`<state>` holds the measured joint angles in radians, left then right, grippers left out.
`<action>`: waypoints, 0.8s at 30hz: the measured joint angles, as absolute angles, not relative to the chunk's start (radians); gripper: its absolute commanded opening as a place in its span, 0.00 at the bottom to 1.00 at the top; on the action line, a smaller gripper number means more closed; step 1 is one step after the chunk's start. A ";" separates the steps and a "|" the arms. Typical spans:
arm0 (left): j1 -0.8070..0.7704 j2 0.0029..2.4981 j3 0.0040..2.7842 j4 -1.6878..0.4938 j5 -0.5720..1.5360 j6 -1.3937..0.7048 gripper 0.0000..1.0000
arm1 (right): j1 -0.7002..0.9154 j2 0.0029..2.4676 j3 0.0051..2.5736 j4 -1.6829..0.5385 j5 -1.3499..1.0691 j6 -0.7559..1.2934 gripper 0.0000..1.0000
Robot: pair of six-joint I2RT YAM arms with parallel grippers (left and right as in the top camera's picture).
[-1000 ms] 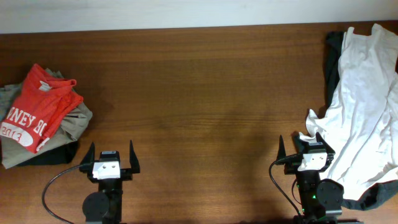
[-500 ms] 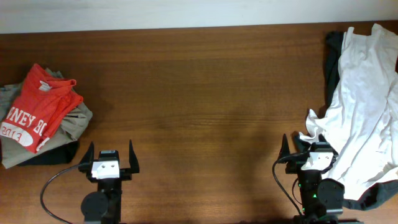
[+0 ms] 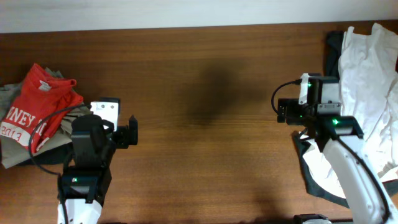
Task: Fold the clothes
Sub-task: 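Reach the right gripper into the white T-shirt and grasp it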
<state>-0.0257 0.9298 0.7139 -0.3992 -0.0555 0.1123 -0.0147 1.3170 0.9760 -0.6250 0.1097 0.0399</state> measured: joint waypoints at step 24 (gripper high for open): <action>-0.026 0.967 0.715 -0.405 -0.055 0.112 0.99 | -0.312 1.699 1.097 -0.654 0.167 0.263 0.59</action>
